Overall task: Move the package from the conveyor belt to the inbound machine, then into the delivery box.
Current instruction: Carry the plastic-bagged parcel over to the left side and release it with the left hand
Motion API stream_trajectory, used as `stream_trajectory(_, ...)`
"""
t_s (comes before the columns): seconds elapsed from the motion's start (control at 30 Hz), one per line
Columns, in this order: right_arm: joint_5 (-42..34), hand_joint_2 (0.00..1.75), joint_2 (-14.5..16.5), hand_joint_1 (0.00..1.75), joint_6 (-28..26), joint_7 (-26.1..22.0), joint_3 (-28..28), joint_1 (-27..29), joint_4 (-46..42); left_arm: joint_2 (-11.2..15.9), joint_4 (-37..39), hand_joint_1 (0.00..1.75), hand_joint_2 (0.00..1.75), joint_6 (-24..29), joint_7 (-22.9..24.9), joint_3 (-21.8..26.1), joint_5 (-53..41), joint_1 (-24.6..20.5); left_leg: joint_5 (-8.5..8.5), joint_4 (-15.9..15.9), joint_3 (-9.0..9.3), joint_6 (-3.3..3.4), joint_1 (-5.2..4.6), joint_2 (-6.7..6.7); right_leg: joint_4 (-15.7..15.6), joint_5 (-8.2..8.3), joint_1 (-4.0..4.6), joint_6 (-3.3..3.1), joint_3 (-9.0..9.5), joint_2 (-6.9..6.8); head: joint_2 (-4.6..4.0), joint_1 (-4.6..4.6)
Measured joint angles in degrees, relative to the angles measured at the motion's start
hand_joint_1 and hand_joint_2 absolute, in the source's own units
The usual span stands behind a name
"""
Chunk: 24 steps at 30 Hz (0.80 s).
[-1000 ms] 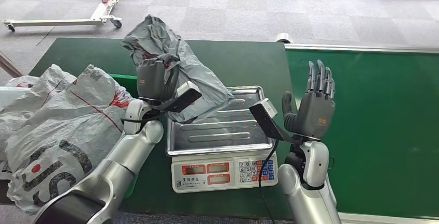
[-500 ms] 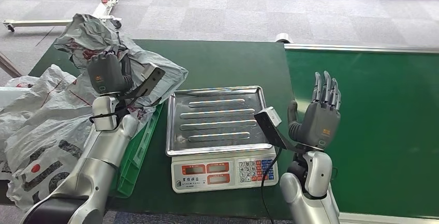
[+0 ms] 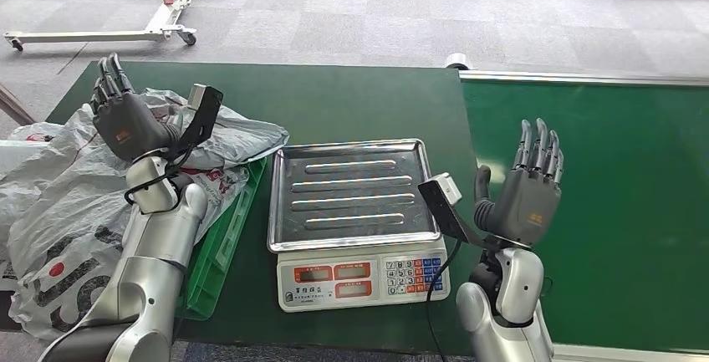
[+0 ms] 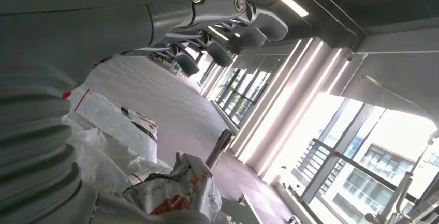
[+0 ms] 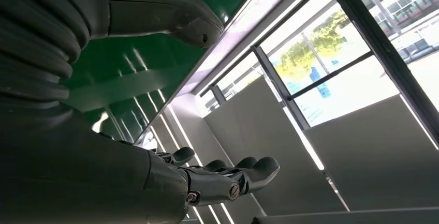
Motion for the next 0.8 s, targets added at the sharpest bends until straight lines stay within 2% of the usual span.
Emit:
stream_trajectory(0.1, 0.25, 1.75, 0.15, 0.0, 0.01, 0.21, -0.07, 0.31, -0.15, -0.79, -2.63, 0.0, 1.75, 0.01, -1.3, 1.57, 0.56, 0.96, 0.0, 0.0, 0.0, 0.0, 0.0, 0.0, 0.0, 0.0, 0.0, 0.0, -0.01, 0.01, 0.0, 0.0)
stream_trajectory(0.17, 0.28, 1.75, 0.18, 0.0, 0.04, 0.24, -0.09, 0.36, -0.16, -2.0, -5.95, 0.0, 1.75, 0.02, -6.38, 3.16, 3.37, 1.89, 0.0, 0.0, -0.01, 0.0, 0.0, 0.0, 0.0, 0.0, 0.01, 0.0, -0.02, 0.01, 0.0, 0.0)
stream_trajectory(0.23, 0.23, 1.75, 0.19, 0.0, 0.06, 0.19, -0.09, 0.36, -0.15, -4.37, -10.38, 0.0, 1.75, 0.03, -17.7, 6.36, 9.97, 2.48, 0.0, 0.0, -0.03, 0.0, 0.0, -0.01, 0.0, 0.0, 0.01, 0.0, -0.03, -0.01, 0.0, 0.0)
stream_trajectory(0.3, -0.01, 1.75, 0.19, 0.0, 0.02, 0.08, -0.09, 0.34, -0.1, -7.57, -13.95, 0.0, 1.75, -0.2, -33.94, 11.19, 20.42, 2.3, 0.0, 0.0, -0.04, 0.0, -0.01, -0.03, 0.0, 0.0, -0.01, 0.0, -0.02, -0.03, 0.0, 0.01)
stream_trajectory(0.37, -0.68, 1.75, 0.19, 0.0, -0.45, -0.23, -0.09, 0.32, 0.01, -9.9, -16.42, 0.0, 1.75, -2.44, -47.79, 14.63, 35.6, 2.57, -0.02, 0.0, -0.01, 0.0, -0.02, 0.0, -0.01, 0.0, -0.03, 0.0, -0.03, 0.01, 0.0, 0.01)
stream_trajectory(0.4, -1.44, 1.75, 0.19, 0.0, -0.98, -0.71, -0.11, 0.33, 0.05, -10.48, -17.87, 0.0, 1.75, -4.6, -51.08, 14.68, 44.78, 3.3, -0.03, 0.0, 0.01, -0.01, -0.03, 0.05, -0.01, 0.0, -0.04, 0.0, -0.06, 0.05, 0.0, 0.0)
stream_trajectory(0.47, -5.49, 1.75, 0.15, 0.0, -2.54, -3.96, -0.18, 0.38, 0.04, -10.84, -21.72, 0.0, 1.75, -10.66, -51.64, 11.24, 62.33, 5.78, -0.06, 0.01, -0.01, -0.02, -0.03, 0.1, -0.01, 0.0, -0.01, 0.0, -0.1, 0.1, -0.01, -0.02)
stream_trajectory(0.53, -13.23, 1.75, 0.1, 0.0, -3.88, -11.49, -0.23, 0.43, -0.34, -10.67, -26.12, 0.0, 1.75, -16.91, -49.9, 5.37, 72.58, 8.56, -0.05, 0.02, -0.08, -0.02, -0.02, -0.01, -0.02, -0.01, 0.02, 0.0, -0.09, -0.01, -0.01, -0.01)
stream_trajectory(0.67, -27.28, 1.75, 1.1, 0.0, -4.6, -31.29, -0.4, 0.72, -3.13, -10.46, -33.71, 0.0, 1.75, -24.67, -51.37, -5.33, 77.67, 13.53, -0.06, 0.02, -0.11, -0.03, -0.01, -0.04, -0.02, -0.02, 0.01, -0.01, -0.1, -0.04, 0.0, 0.0)
stream_trajectory(0.8, -35.94, 1.75, 4.92, 0.0, -4.73, -47.67, -1.91, 2.29, -8.05, -10.21, -38.79, 0.0, 1.75, -30.19, -52.35, -13.33, 78.54, 17.81, -0.09, 0.01, -0.13, -0.06, -0.01, -0.02, -0.02, -0.06, 0.01, -0.03, -0.14, 0.0, 0.0, -0.01)
